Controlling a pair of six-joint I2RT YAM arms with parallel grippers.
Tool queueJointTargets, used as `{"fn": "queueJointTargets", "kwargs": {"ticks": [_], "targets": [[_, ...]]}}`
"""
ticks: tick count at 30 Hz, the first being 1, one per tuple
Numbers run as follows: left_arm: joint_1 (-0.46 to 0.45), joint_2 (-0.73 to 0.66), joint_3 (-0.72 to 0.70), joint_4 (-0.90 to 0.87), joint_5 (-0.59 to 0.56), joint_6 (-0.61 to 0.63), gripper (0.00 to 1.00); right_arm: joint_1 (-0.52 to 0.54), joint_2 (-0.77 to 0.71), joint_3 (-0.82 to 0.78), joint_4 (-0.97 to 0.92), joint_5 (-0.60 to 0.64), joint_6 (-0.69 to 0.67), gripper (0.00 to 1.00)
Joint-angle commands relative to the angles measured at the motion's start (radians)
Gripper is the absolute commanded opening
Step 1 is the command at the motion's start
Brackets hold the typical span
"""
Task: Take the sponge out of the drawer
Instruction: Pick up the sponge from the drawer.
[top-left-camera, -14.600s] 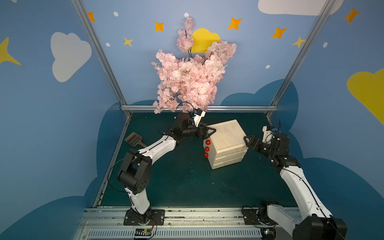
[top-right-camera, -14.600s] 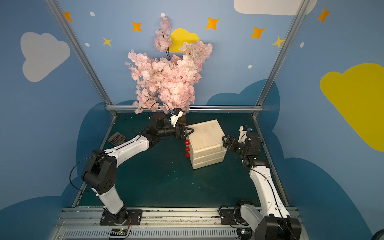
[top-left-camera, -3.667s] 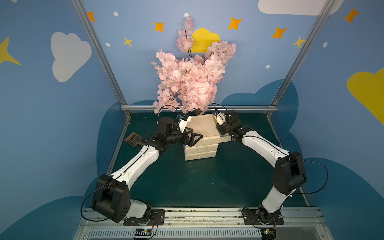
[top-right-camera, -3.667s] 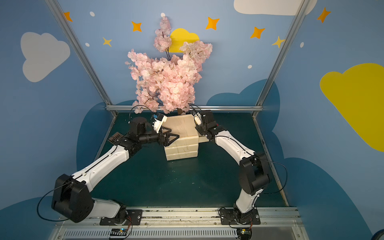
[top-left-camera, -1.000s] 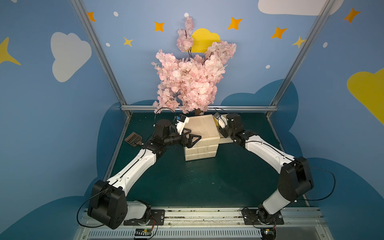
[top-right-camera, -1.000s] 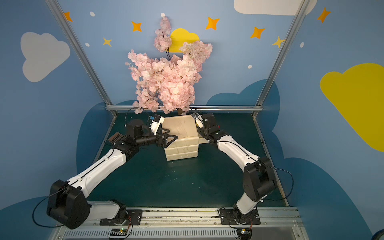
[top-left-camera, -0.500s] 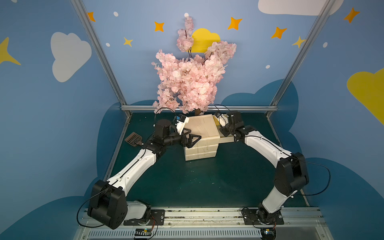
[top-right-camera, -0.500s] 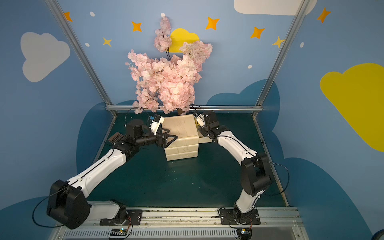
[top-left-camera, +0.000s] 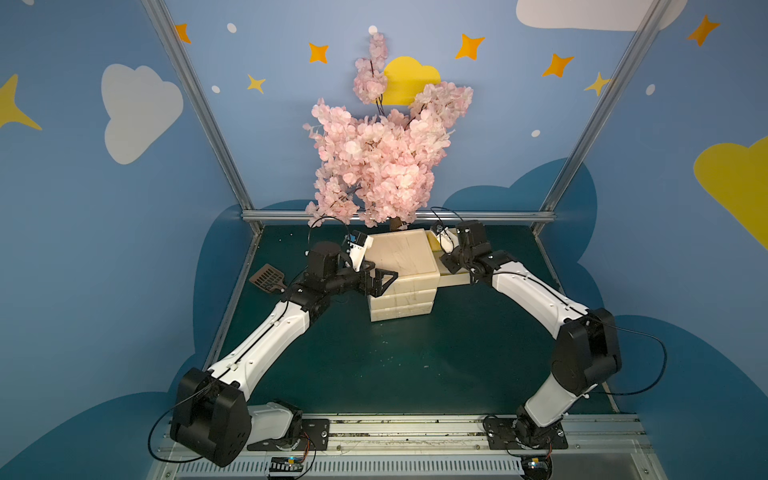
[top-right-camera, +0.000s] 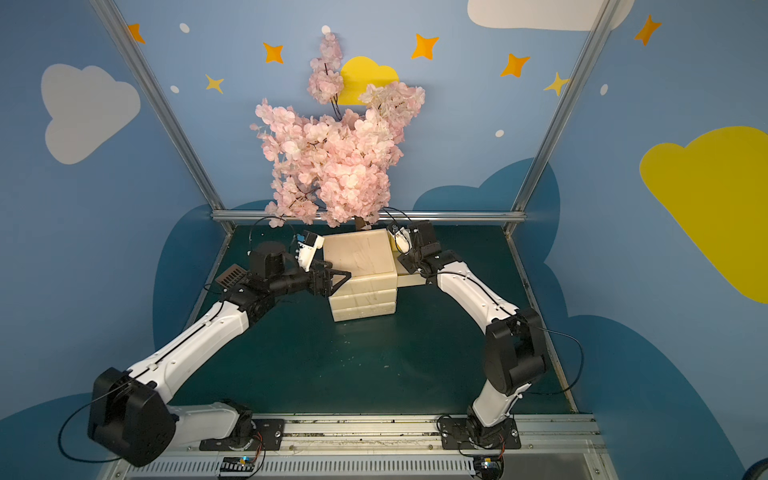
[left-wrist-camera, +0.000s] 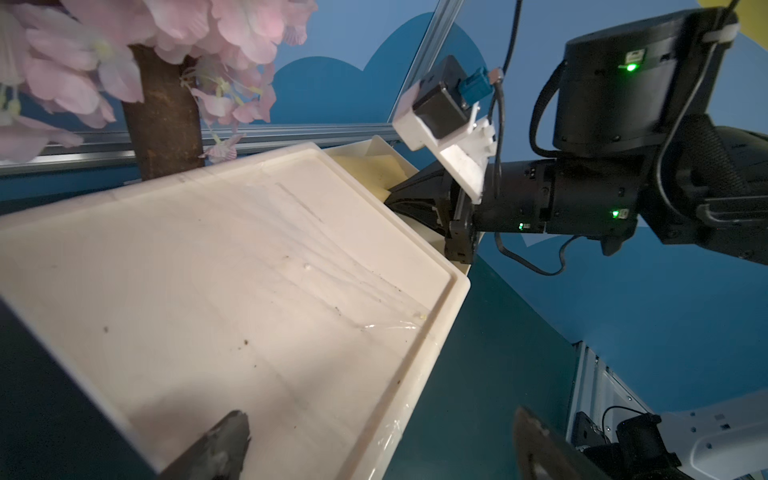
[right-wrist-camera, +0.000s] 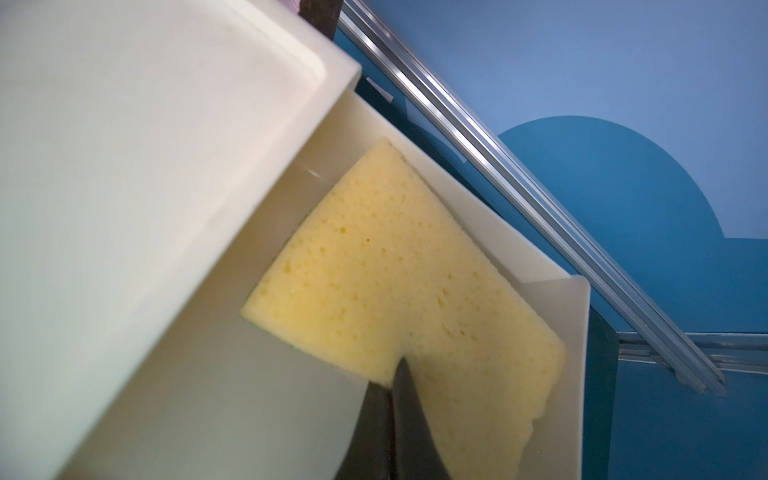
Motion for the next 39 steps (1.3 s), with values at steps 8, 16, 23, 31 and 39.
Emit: {"fn": "queueJointTargets", "kwargs": {"ticks": [8, 16, 23, 31, 39], "targets": [[-0.038, -0.095, 0.004, -0.313, -0.179, -0.027, 0.99, 0.023, -0.099, -0.044, -0.065, 0.035, 0.031, 0.0], [-0.053, -0.034, -0.046, -0.276, -0.248, -0.049, 0.98, 0.032, -0.167, -0.059, -0.061, 0.044, 0.036, 0.0], [-0.05, 0.058, -0.06, -0.181, -0.361, -0.084, 0.98, 0.038, -0.243, -0.091, -0.06, 0.025, 0.062, 0.0], [-0.003, 0.082, -0.075, -0.105, -0.442, -0.116, 0.99, 0.049, -0.337, -0.145, -0.051, -0.005, 0.091, 0.0], [0.03, 0.048, -0.057, -0.163, -0.41, -0.117, 0.99, 0.063, -0.394, -0.158, -0.069, -0.11, 0.087, 0.0]]}}
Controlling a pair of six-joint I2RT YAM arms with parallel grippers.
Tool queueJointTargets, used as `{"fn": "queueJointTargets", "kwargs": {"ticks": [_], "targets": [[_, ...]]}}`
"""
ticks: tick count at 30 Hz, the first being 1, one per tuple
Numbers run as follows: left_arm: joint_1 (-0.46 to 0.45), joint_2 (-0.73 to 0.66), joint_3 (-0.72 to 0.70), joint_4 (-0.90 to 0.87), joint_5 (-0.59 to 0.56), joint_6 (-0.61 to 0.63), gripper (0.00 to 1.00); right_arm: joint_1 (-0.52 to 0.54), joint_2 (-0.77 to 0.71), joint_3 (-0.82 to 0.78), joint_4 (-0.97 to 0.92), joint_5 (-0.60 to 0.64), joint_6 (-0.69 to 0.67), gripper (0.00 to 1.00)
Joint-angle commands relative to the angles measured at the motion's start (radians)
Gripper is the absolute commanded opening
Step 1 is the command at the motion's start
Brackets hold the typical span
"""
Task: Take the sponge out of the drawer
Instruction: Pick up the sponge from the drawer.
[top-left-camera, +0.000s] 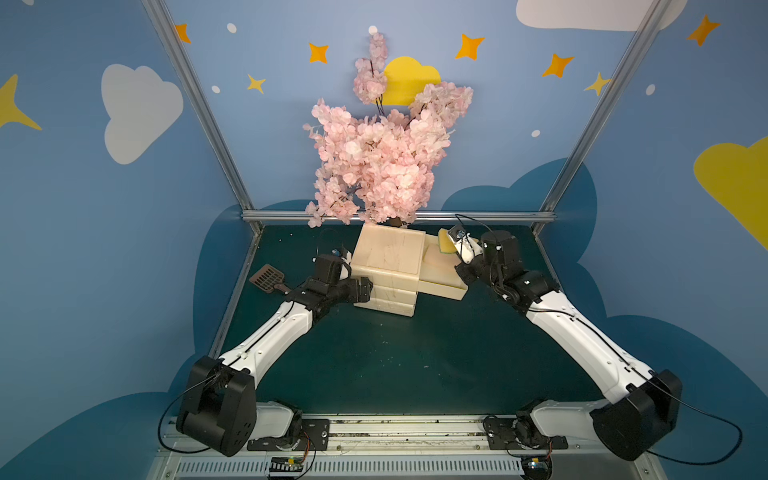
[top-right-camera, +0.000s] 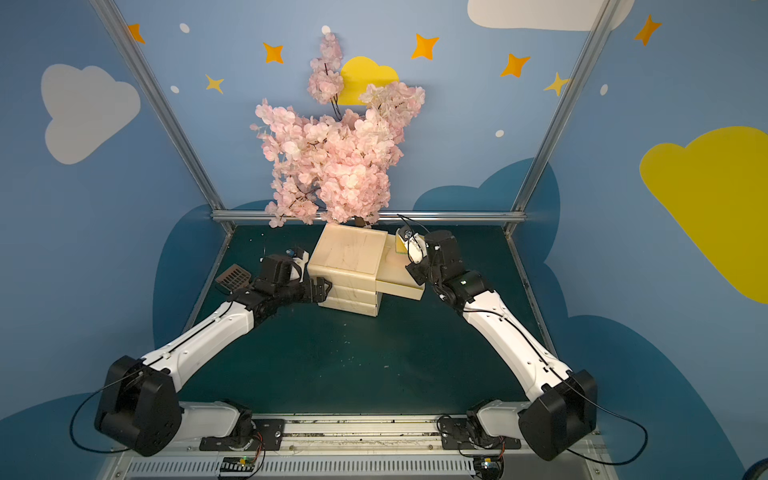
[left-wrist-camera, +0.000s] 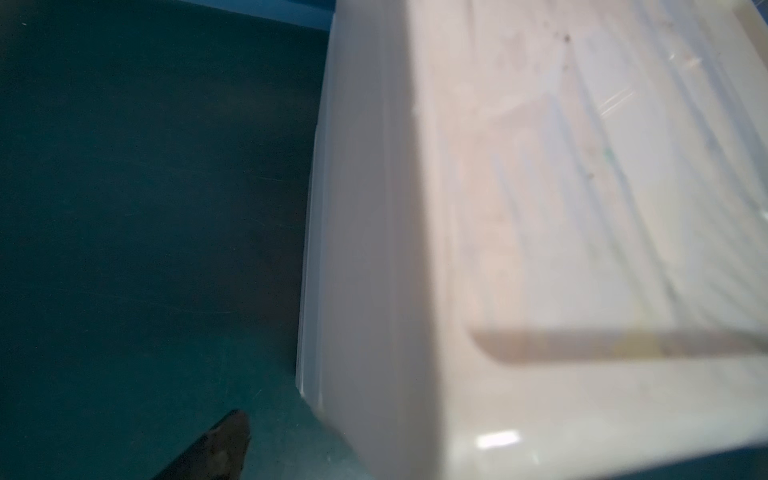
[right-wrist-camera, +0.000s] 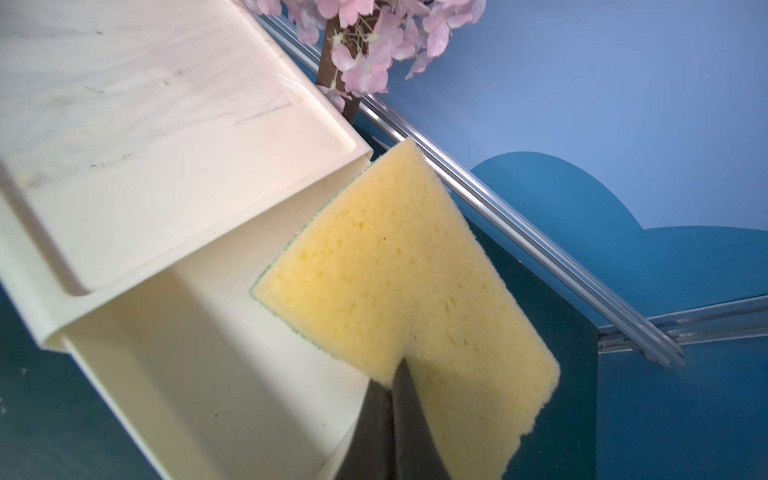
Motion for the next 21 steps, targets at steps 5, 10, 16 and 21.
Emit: {"fn": "queueJointTargets", "kwargs": {"ticks": [5, 10, 16, 21], "targets": [[0.001, -0.164, 0.024, -0.105, 0.098, -0.027, 0.99, 0.028, -0.038, -0.001, -0.043, -0.108, -0.012, 0.0], [0.019, -0.242, 0.14, -0.194, 0.417, -0.054, 0.99, 0.101, -0.041, 0.008, -0.056, -0.09, -0.076, 0.0], [0.031, -0.127, 0.31, -0.206, 0.709, -0.151, 0.9, 0.228, -0.057, 0.015, -0.055, -0.008, -0.155, 0.0], [0.028, -0.071, 0.276, -0.087, 0.762, -0.281, 0.84, 0.286, -0.059, 0.032, -0.054, 0.025, -0.148, 0.0]]}}
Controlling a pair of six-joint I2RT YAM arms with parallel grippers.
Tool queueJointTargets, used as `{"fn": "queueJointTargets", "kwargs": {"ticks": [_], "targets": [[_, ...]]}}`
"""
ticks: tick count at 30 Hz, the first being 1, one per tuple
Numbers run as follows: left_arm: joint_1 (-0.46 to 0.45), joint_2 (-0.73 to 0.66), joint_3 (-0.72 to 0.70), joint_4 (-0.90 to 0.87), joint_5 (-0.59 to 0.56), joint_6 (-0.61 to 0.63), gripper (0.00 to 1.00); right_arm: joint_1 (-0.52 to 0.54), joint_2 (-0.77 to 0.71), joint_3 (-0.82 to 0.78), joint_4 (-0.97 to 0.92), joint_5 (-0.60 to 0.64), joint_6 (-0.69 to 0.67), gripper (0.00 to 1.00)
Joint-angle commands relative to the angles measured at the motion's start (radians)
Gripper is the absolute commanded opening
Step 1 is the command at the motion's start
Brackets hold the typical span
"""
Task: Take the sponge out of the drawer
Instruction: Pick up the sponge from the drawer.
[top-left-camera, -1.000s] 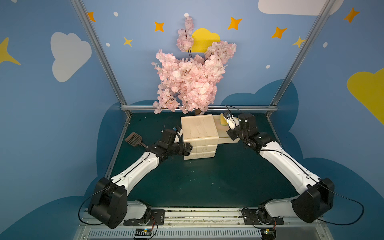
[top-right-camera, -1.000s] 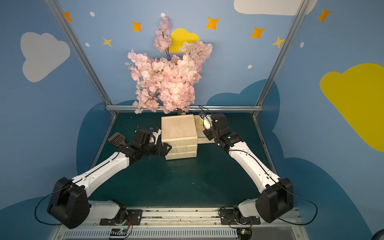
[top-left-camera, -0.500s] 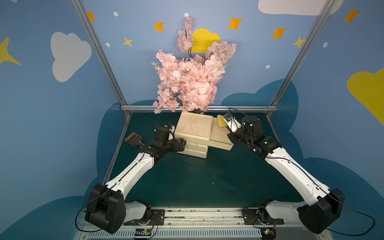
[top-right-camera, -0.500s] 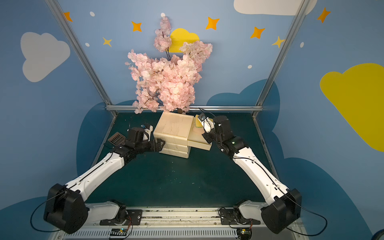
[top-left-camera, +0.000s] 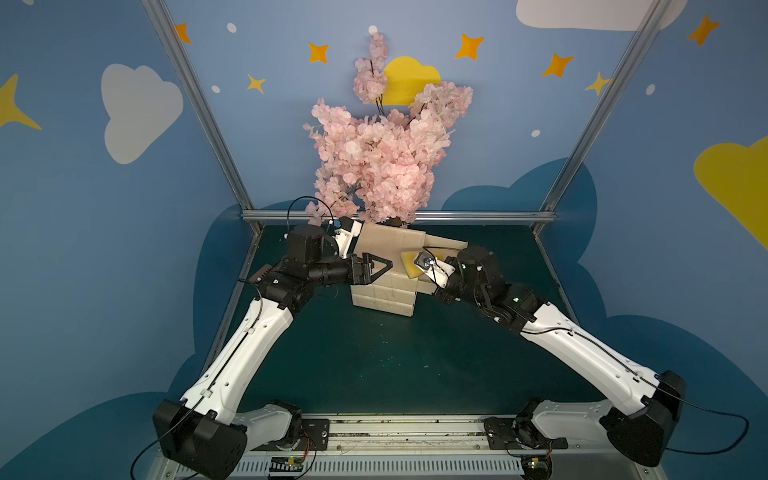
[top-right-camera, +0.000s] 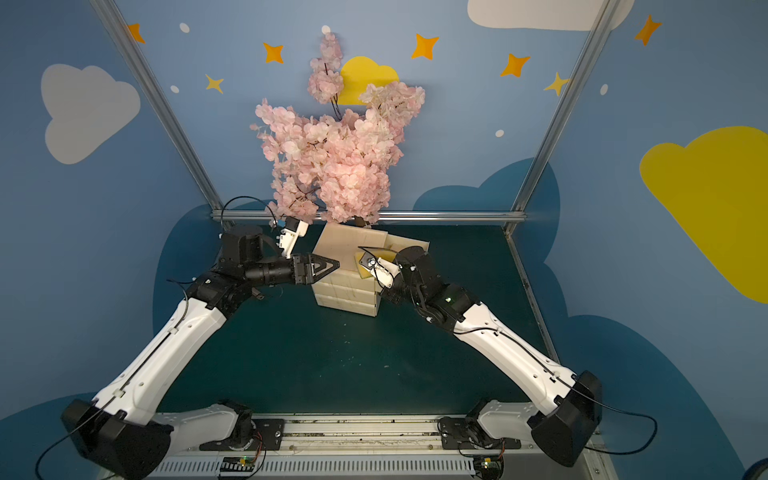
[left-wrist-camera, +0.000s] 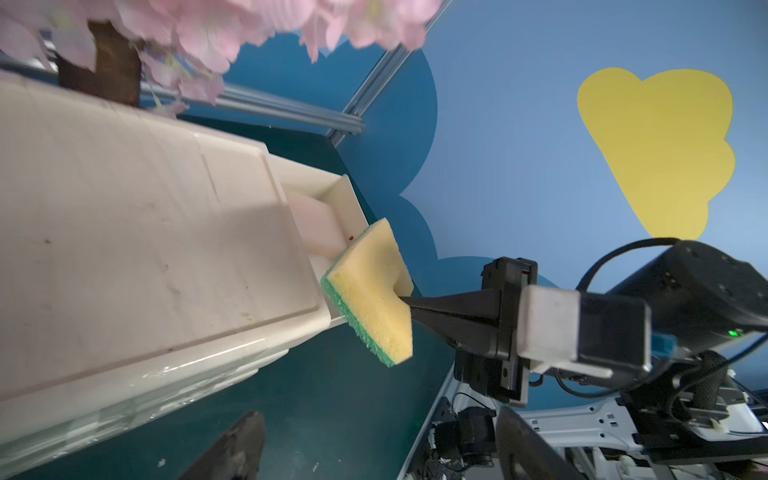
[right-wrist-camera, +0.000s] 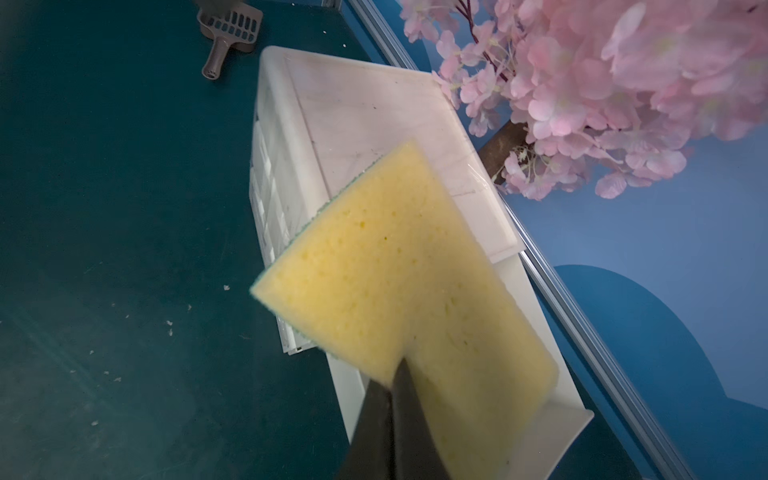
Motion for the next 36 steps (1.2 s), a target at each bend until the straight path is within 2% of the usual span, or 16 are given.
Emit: {"fn": "queueJointTargets", "kwargs": {"ticks": [1, 6, 11, 17, 22, 25, 28, 32, 33, 34, 36], "targets": [[0.0, 0.025, -0.045, 0.077, 0.109, -0.121, 0.84, 0.021, -0.015, 0.039, -0.007, 0.044, -0.002, 0.0], [-0.005, 0.015, -0.088, 0.164, 0.061, -0.161, 0.84, 0.059, 0.023, 0.054, 0.004, 0.069, 0.001, 0.0], [-0.014, 0.051, -0.099, 0.25, 0.094, -0.202, 0.82, 0.069, 0.038, 0.065, 0.008, 0.058, 0.021, 0.0], [-0.016, 0.088, -0.107, 0.27, 0.099, -0.21, 0.81, 0.075, 0.053, 0.079, 0.036, 0.031, 0.052, 0.0], [-0.018, 0.124, -0.123, 0.348, 0.112, -0.242, 0.77, 0.089, 0.068, 0.093, 0.033, 0.02, 0.057, 0.0], [-0.021, 0.146, -0.112, 0.376, 0.123, -0.251, 0.63, 0.093, 0.08, 0.103, 0.021, 0.019, 0.058, 0.0], [-0.023, 0.157, -0.106, 0.39, 0.129, -0.263, 0.3, 0.101, 0.083, 0.106, 0.011, 0.018, 0.057, 0.0], [-0.024, 0.149, -0.123, 0.397, 0.12, -0.274, 0.03, 0.106, 0.076, 0.093, 0.018, 0.015, 0.066, 0.0], [-0.024, 0.145, -0.127, 0.394, 0.115, -0.273, 0.02, 0.106, 0.075, 0.091, 0.02, 0.015, 0.071, 0.01], [-0.024, 0.143, -0.131, 0.39, 0.11, -0.272, 0.03, 0.106, 0.073, 0.089, 0.022, 0.021, 0.075, 0.1], [-0.024, 0.138, -0.137, 0.371, 0.105, -0.264, 0.02, 0.106, 0.059, 0.087, 0.019, 0.044, 0.084, 0.35]]}}
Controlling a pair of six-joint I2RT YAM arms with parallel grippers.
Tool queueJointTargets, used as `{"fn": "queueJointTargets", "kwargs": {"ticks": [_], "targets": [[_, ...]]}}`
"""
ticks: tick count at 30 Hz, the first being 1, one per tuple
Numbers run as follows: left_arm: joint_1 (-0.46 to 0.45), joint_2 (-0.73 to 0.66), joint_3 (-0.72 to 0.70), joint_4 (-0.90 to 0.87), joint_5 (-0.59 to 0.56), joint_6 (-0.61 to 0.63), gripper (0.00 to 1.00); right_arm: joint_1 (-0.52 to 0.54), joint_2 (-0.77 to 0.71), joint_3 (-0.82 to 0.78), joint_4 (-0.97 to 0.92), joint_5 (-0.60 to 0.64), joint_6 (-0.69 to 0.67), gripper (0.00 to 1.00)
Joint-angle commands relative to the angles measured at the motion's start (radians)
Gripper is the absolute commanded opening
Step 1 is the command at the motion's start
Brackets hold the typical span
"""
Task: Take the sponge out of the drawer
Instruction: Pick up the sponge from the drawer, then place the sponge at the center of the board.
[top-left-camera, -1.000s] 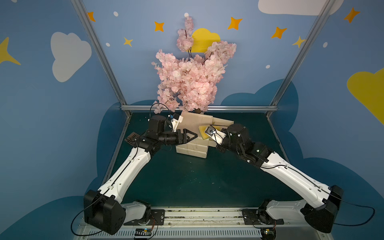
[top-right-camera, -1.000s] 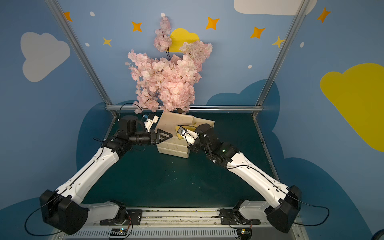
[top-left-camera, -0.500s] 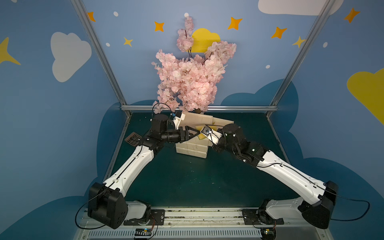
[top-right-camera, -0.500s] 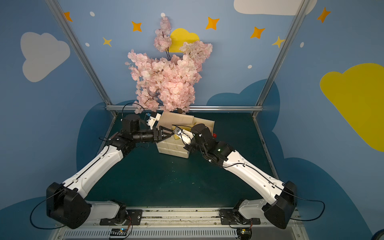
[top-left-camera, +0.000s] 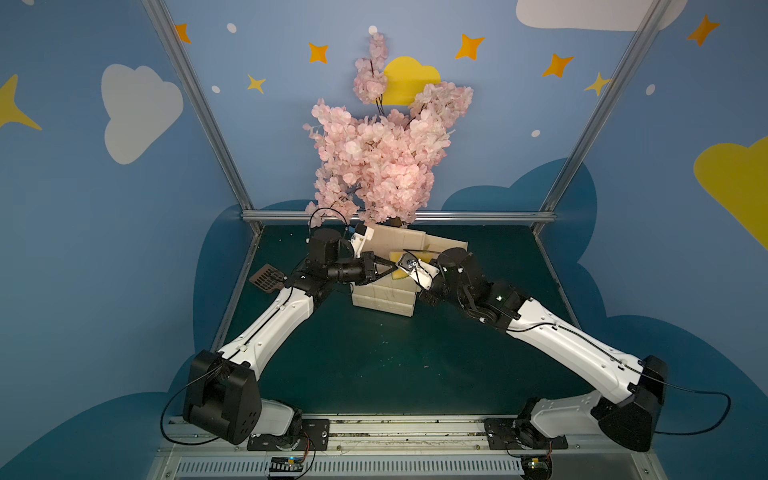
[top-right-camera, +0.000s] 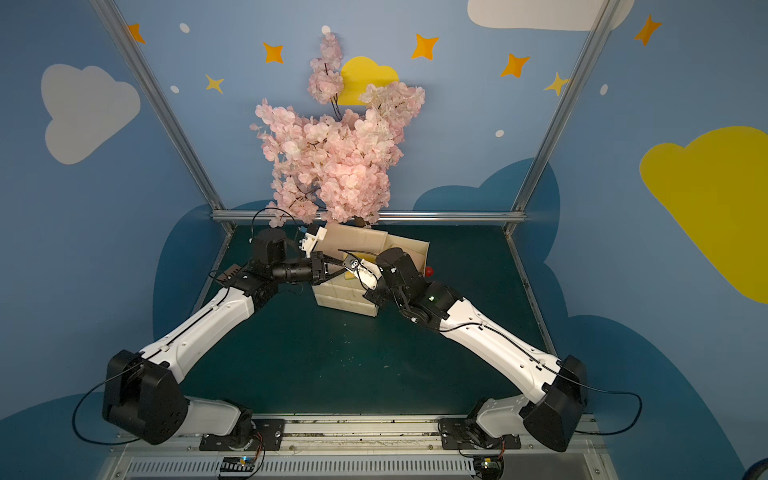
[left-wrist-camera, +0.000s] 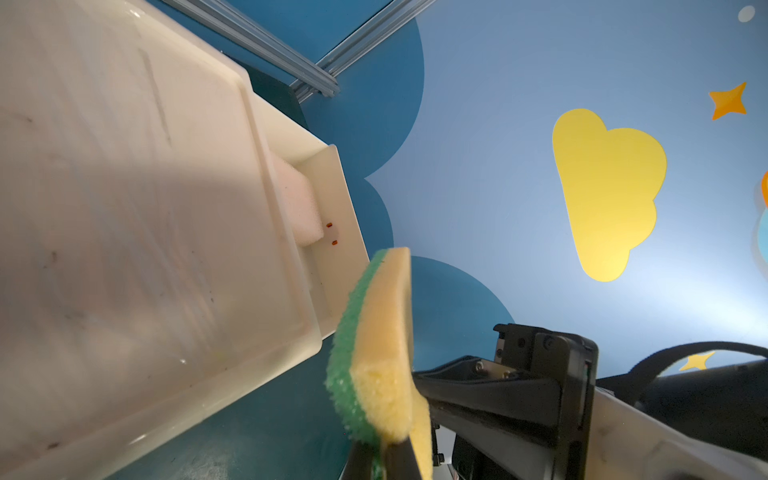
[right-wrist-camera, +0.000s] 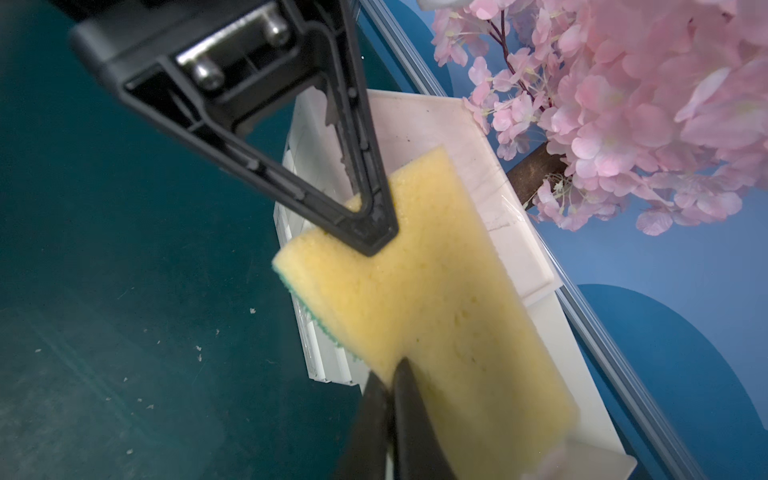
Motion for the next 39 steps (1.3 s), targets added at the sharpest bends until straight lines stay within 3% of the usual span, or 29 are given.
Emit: {"fn": "queueJointTargets", "kwargs": {"ticks": [1, 3, 5, 11, 16, 22, 26, 34, 39], "targets": [[-0.003, -0.017, -0.016, -0.019, -0.007, 0.012, 0.02, 0.014, -0.042, 0.016, 0.022, 0.02, 0.035, 0.39], [-0.006, -0.03, -0.022, -0.069, -0.02, 0.027, 0.02, 0.001, -0.08, 0.007, 0.035, 0.023, 0.058, 0.44], [-0.013, -0.057, -0.046, -0.091, -0.039, 0.033, 0.02, -0.023, -0.133, -0.021, 0.076, 0.008, 0.091, 0.6], [-0.054, -0.172, -0.181, -0.145, -0.167, 0.039, 0.02, -0.146, -0.3, -0.148, 0.261, -0.033, 0.275, 0.8], [-0.112, -0.195, -0.339, -0.031, -0.254, -0.039, 0.02, -0.228, -0.366, -0.204, 0.323, 0.011, 0.402, 0.8], [-0.217, -0.051, -0.382, -0.01, -0.262, -0.07, 0.02, -0.265, -0.434, -0.279, 0.338, -0.007, 0.483, 0.8], [-0.271, 0.045, -0.423, 0.138, -0.313, -0.151, 0.02, -0.282, -0.481, -0.332, 0.343, -0.007, 0.517, 0.8], [-0.378, 0.293, -0.315, 0.242, -0.399, -0.205, 0.02, -0.303, -0.478, -0.375, 0.359, -0.019, 0.589, 0.8], [-0.419, 0.416, -0.217, 0.216, -0.424, -0.244, 0.03, -0.332, -0.472, -0.39, 0.363, -0.061, 0.614, 0.8]]}}
